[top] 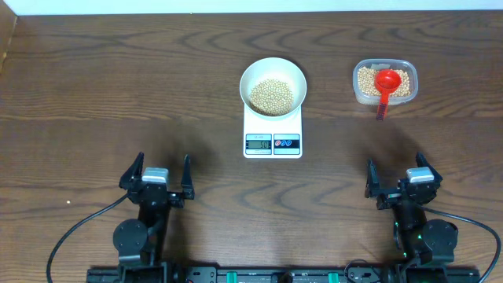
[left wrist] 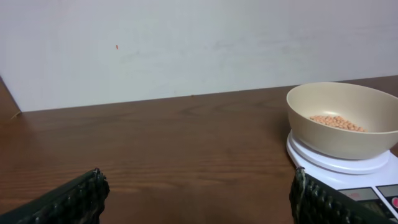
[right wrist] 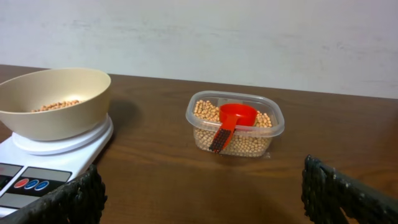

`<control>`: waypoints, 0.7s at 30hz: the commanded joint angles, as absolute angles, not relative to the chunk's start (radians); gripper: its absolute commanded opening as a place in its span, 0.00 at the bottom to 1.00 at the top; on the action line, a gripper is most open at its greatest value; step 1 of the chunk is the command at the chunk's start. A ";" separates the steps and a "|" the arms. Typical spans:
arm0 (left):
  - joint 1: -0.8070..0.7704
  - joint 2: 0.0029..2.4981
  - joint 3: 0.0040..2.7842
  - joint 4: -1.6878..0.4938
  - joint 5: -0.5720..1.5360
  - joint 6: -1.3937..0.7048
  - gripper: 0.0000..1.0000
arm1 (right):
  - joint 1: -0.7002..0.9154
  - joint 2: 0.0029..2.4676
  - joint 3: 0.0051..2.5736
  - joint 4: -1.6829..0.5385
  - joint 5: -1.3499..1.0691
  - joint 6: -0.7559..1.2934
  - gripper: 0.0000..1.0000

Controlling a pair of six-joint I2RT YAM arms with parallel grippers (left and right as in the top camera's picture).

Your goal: Scoop item into bowl and weigh 50g on scale

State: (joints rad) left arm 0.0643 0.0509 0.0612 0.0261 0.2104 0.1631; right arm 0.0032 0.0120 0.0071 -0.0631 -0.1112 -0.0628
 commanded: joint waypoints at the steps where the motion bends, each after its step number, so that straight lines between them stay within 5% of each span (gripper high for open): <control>1: 0.048 0.022 0.044 0.031 0.192 0.183 0.95 | 0.015 0.006 0.006 -0.067 -0.106 -0.068 0.99; 21: 0.047 0.006 0.004 -0.055 0.182 0.160 0.95 | 0.015 0.006 0.006 -0.067 -0.106 -0.068 0.99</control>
